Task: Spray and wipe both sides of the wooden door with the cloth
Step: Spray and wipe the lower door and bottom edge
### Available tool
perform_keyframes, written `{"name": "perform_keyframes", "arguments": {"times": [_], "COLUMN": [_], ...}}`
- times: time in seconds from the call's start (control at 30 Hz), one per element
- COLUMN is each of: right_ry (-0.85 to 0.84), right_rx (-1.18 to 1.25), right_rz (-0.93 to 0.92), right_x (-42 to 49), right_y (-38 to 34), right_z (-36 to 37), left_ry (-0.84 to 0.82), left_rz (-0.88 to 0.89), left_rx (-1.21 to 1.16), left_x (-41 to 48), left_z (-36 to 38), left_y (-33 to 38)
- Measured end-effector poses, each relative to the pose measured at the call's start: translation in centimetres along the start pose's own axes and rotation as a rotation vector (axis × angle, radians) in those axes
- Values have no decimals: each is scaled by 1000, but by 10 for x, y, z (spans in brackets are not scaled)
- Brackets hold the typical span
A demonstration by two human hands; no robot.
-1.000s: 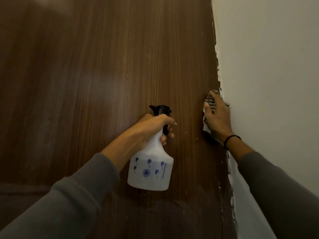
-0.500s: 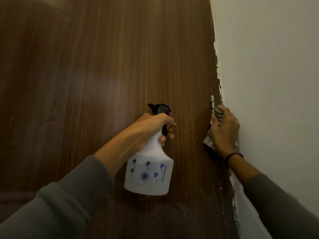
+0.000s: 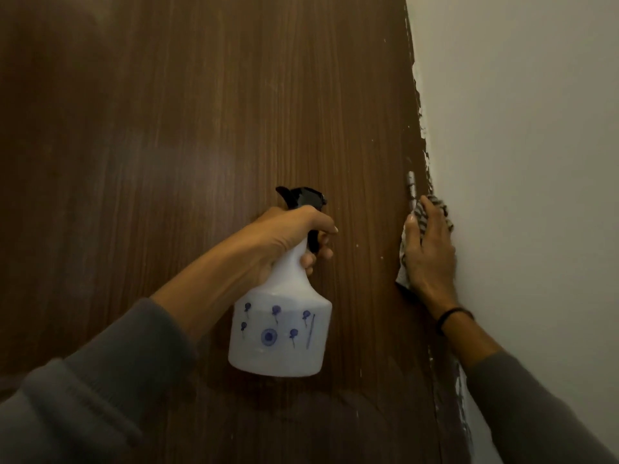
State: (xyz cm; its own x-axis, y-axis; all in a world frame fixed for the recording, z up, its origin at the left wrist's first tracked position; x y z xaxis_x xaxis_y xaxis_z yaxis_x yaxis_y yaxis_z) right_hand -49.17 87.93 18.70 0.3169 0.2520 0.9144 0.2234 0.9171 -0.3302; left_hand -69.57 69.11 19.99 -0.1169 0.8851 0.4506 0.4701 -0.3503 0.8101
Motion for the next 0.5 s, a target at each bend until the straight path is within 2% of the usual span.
{"name": "perform_keyframes", "arguments": {"times": [0.17, 0.27, 0.5], "right_ry": [-18, -38, -18], "right_rx": [-27, -34, -10], "right_rz": [46, 122, 113], "right_x": [-103, -126, -48], "right_y": [36, 42, 6], "right_z": [-27, -32, -12], "left_ry": [1, 11, -1], "left_rz": [0, 3, 4], "left_rx": [37, 22, -14], "left_x": [2, 0, -5], "left_z": [-1, 0, 1], "left_y": [-1, -2, -2]}}
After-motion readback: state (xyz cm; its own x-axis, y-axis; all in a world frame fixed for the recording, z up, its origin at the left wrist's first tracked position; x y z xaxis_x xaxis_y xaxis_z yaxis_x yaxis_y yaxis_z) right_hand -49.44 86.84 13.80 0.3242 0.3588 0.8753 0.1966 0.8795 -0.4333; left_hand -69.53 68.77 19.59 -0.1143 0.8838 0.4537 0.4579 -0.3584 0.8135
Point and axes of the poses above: each hand's wrist, its own x-axis towards the middle knuckle, its own z-axis out of the palm, y = z × x, the point moved 6 cm from there along x, towards the middle knuckle, and after that the axes turned 8 degrees about x, right-handed, at the moved point
